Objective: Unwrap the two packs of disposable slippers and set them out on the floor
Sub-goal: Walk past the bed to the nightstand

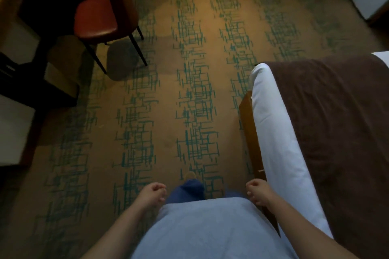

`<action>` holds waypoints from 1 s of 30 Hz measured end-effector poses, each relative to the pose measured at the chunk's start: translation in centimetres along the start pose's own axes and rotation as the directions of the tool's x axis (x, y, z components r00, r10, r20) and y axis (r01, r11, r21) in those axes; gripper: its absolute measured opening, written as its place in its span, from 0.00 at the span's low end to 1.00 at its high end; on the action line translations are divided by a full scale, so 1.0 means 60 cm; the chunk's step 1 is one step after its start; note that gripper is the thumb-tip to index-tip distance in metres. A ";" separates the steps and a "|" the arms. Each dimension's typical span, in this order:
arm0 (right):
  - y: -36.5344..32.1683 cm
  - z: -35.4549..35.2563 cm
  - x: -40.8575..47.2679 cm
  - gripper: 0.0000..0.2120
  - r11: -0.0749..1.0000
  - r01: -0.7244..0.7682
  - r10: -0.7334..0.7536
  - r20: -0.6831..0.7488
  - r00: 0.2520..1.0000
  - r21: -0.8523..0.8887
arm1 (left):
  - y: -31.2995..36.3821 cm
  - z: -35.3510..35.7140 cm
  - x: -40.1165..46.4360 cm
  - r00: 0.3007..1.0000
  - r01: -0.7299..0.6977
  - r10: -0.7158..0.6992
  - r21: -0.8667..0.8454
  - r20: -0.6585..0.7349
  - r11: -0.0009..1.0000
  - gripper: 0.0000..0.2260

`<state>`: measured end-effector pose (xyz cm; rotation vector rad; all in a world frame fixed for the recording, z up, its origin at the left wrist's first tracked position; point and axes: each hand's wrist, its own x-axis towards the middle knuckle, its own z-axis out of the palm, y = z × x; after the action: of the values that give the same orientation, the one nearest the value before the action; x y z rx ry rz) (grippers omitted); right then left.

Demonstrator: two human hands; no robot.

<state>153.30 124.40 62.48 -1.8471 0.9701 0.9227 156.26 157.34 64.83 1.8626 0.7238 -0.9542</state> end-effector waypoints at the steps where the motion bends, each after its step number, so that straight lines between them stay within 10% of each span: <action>1: -0.027 0.010 0.009 0.09 1.000 0.000 0.000 -0.023 1.000 -0.004 | 0.030 -0.033 0.023 1.000 -0.003 0.003 0.063 0.001 0.998 0.11; 13: -0.272 -0.052 0.149 0.12 1.000 0.008 -0.009 -0.037 0.999 -0.009 | 0.306 -0.123 0.208 0.992 0.012 -0.045 -0.268 -0.114 0.963 0.09; 30: -0.733 -0.413 0.437 0.08 0.981 0.023 -0.018 -0.025 1.000 0.191 | 0.773 -0.101 0.458 0.996 -0.060 0.044 -0.195 -0.082 0.979 0.05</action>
<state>208.51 110.82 63.78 -1.7053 1.0156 0.7686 209.21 145.49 64.30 1.7419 0.7832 -0.7523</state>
